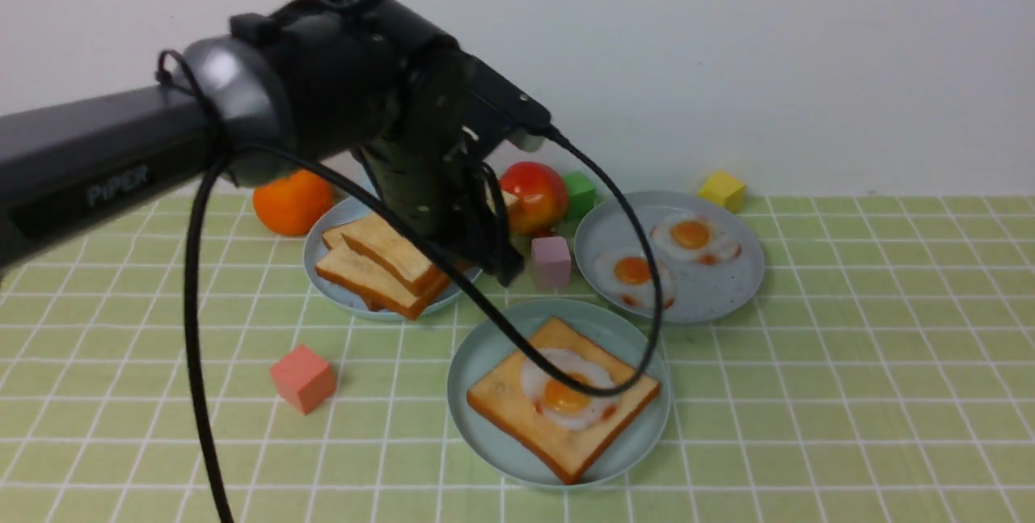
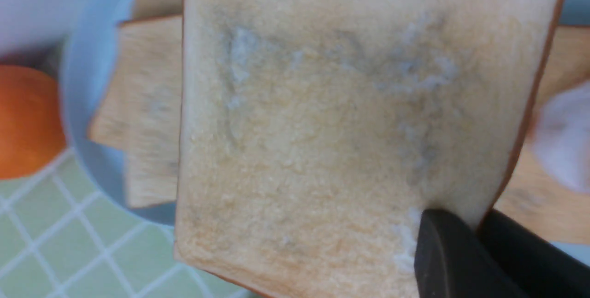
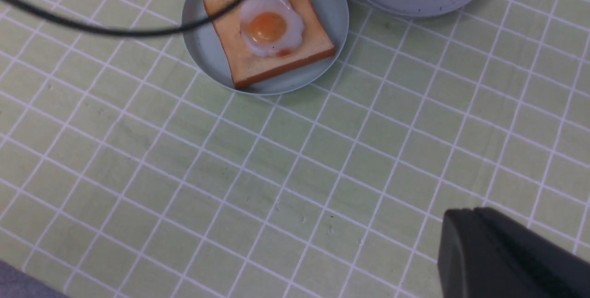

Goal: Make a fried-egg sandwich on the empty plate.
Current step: Use the left arm to place a slice of bread on the fried egg in the middle

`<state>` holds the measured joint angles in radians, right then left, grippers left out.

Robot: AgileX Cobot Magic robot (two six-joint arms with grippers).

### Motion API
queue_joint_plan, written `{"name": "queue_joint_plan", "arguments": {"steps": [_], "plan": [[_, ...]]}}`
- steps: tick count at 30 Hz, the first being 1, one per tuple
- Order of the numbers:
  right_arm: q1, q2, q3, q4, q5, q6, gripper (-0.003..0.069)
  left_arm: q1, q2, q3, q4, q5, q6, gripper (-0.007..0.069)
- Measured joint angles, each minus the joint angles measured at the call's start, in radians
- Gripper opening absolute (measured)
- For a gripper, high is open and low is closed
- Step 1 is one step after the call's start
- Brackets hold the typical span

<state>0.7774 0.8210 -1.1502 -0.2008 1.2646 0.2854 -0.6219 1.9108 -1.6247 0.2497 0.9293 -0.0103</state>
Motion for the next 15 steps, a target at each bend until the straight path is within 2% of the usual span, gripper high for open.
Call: {"name": "queue_joint_plan", "arguments": {"steps": [2,3,4,7,15], "plan": [[0.000,-0.010,0.001,-0.001,0.000,0.000,0.0031,-0.066,0.016,0.000,-0.005,0.017,-0.052,0.0029],[0.000,-0.012,0.001,-0.001,0.000,0.000,0.0031,-0.066,0.018,0.000,-0.005,0.018,-0.052,0.0029],[0.000,-0.030,0.001,-0.001,0.000,-0.001,0.0031,-0.119,0.042,0.000,-0.004,0.016,-0.077,0.0029],[0.000,-0.066,0.002,-0.001,0.001,-0.001,0.0031,-0.163,0.082,0.000,0.007,-0.001,-0.126,0.0029],[0.000,-0.150,0.002,-0.005,0.008,-0.001,0.0032,-0.174,0.139,0.000,0.024,-0.022,-0.170,0.0029]]}}
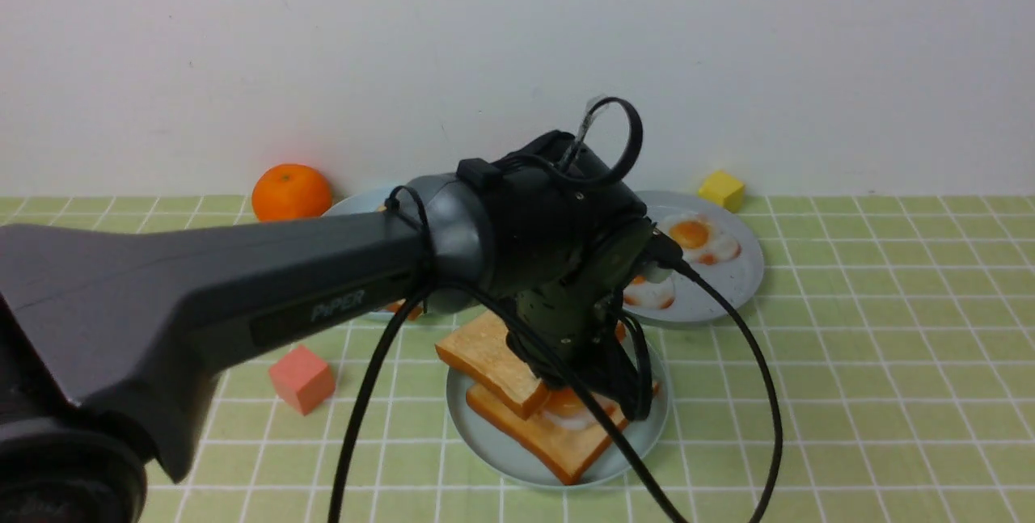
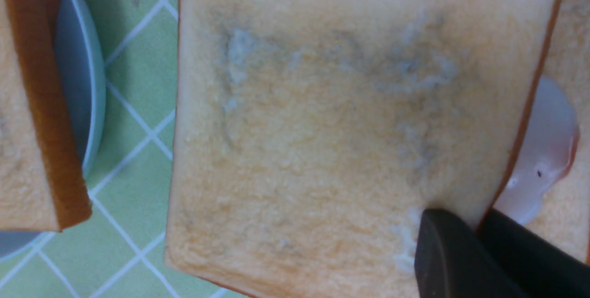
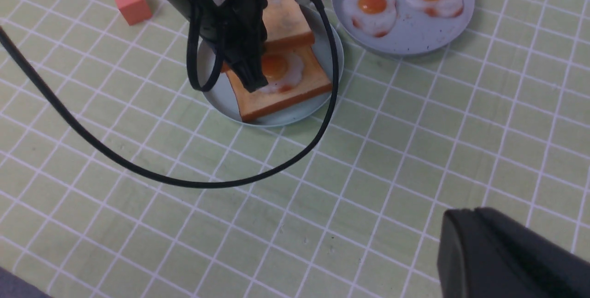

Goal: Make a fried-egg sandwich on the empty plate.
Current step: Use the left arm to place a slice of bread on the fried egg in the middle

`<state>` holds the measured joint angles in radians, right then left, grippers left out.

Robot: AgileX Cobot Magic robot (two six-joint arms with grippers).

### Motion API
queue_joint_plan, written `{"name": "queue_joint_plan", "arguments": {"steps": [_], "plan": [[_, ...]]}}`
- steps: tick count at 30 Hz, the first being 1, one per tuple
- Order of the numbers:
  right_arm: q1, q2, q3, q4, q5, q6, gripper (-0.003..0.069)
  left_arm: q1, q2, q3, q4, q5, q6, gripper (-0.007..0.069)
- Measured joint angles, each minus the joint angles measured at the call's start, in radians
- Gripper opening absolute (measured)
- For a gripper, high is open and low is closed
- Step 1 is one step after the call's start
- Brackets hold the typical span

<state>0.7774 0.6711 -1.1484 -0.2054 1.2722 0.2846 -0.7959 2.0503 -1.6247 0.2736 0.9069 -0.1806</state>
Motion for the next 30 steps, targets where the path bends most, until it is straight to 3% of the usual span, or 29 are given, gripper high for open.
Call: {"name": "queue_joint_plan", "arguments": {"steps": [14,25,30], "plan": [[0.000,-0.023,0.000,0.000,0.000,0.001,0.0037,-0.003,0.003,0.000,-0.084,-0.032,-0.006,0.0053],[0.000,-0.023,0.000,0.001,0.000,0.001,0.0043,-0.003,0.019,0.000,-0.103,-0.034,-0.007,0.0234],[0.000,-0.023,0.000,0.005,0.000,0.001,0.0043,-0.003,0.020,0.000,-0.122,-0.033,-0.007,0.0267]]}}
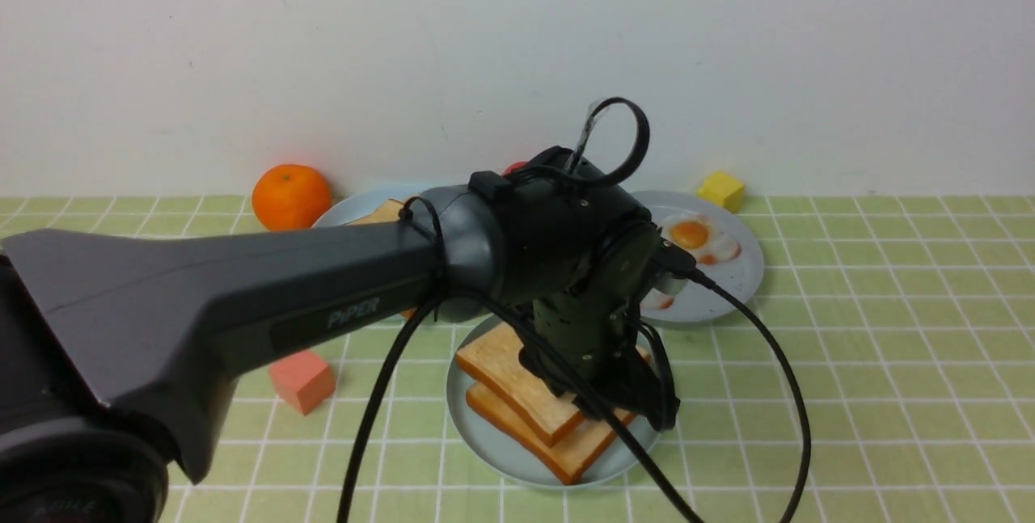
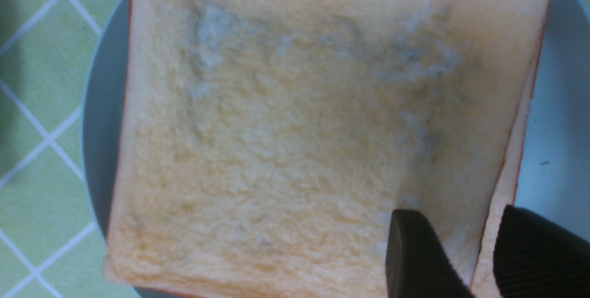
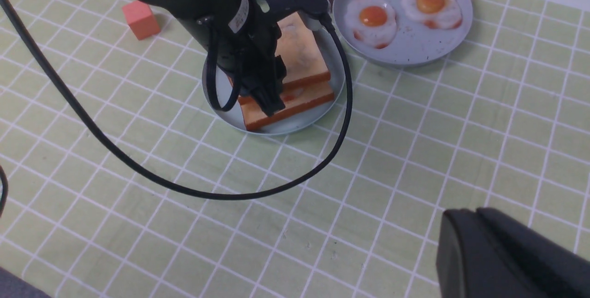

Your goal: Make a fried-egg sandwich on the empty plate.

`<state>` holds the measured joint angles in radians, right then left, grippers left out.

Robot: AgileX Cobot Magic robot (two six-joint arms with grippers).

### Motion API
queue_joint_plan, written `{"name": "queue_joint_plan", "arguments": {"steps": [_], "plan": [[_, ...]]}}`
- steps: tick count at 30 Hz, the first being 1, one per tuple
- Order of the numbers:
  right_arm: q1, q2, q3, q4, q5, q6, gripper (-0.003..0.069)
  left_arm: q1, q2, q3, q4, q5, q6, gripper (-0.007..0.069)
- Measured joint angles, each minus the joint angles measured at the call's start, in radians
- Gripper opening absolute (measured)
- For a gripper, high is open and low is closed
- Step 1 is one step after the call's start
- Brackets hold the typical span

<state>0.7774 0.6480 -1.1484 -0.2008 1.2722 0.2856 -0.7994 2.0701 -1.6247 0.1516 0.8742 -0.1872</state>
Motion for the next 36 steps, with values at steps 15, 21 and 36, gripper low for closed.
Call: {"name": "queue_joint_plan", "arguments": {"steps": [15,21,36], "plan": [[0.000,0.000,0.000,-0.005,0.000,0.000,0.0047,0.000,-0.400,0.016,-0.069,0.041,0.000,0.0148],[0.000,-0.015,0.000,-0.006,0.000,0.000,0.0052,0.000,-0.865,0.306,-0.136,-0.155,0.000,-0.0009],[0.000,-0.078,0.096,0.007,0.000,0.034,0.0053,0.000,-1.666,1.282,-0.205,-0.914,-0.004,-0.0013]]}}
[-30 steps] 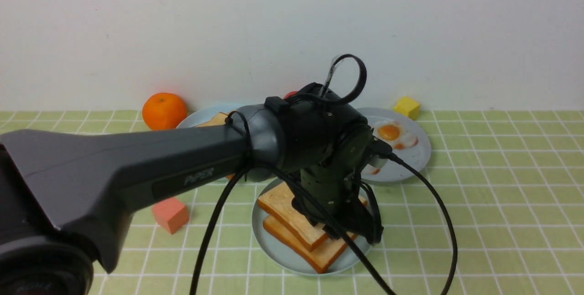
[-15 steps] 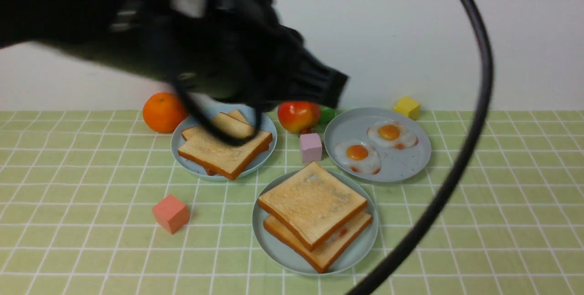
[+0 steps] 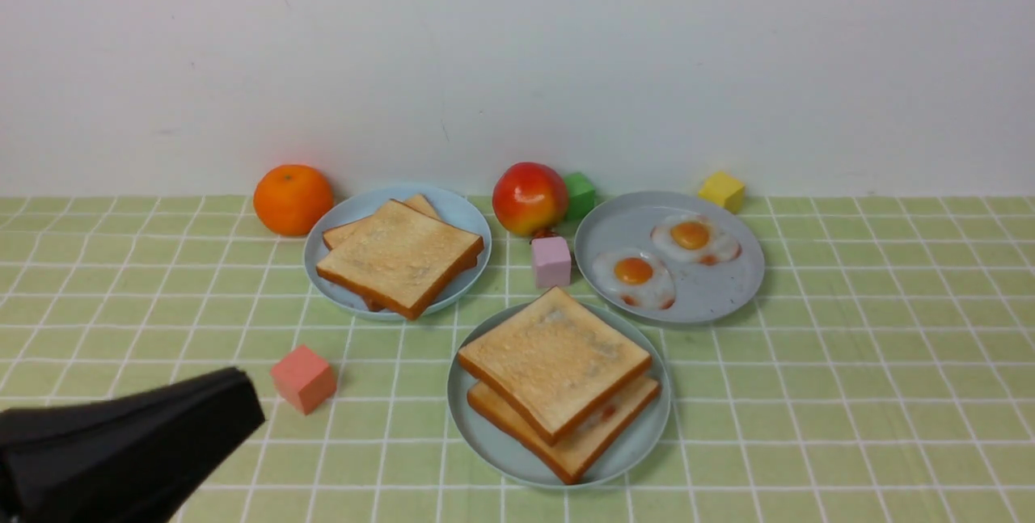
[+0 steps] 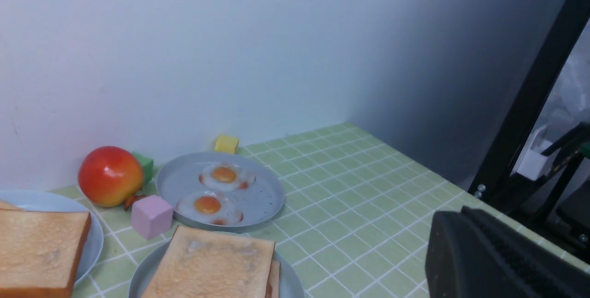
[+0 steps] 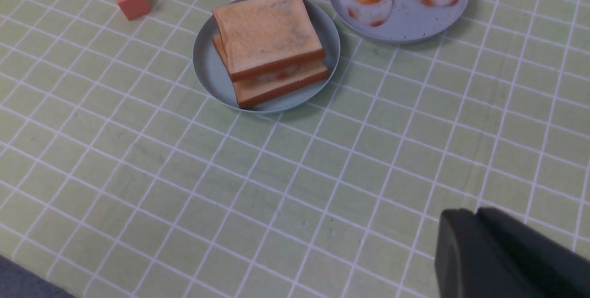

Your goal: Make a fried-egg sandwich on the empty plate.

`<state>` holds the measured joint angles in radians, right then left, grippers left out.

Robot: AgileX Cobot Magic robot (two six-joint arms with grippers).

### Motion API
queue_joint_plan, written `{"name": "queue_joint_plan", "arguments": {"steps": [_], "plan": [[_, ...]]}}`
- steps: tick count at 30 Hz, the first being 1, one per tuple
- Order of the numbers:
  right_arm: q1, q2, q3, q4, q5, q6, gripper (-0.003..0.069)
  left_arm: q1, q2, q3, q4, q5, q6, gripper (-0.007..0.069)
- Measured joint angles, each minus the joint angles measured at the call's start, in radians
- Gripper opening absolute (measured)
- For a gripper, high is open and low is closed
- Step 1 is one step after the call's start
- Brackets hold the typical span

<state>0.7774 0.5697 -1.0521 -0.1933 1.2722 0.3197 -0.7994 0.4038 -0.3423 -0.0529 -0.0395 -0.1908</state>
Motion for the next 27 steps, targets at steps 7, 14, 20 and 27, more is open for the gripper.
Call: {"name": "queue_joint_plan", "arguments": {"steps": [7,14,20,27], "plan": [[0.000,-0.001,0.002,0.059,0.000,0.019,0.0063,0.000,-0.055,0.046,-0.005,-0.016,0.000,-0.0013],[0.000,-0.001,0.002,0.072,0.000,0.020,0.0074,0.000,-0.055,0.049,-0.006,-0.013,0.000,-0.0013],[-0.007,-0.001,0.008,0.075,0.000,0.020,0.0082,0.000,-0.055,0.049,-0.006,-0.008,0.000,-0.0013],[-0.248,-0.039,0.033,0.099,-0.006,0.004,0.0069,0.000,-0.055,0.049,-0.006,-0.008,0.000,-0.0013]]}}
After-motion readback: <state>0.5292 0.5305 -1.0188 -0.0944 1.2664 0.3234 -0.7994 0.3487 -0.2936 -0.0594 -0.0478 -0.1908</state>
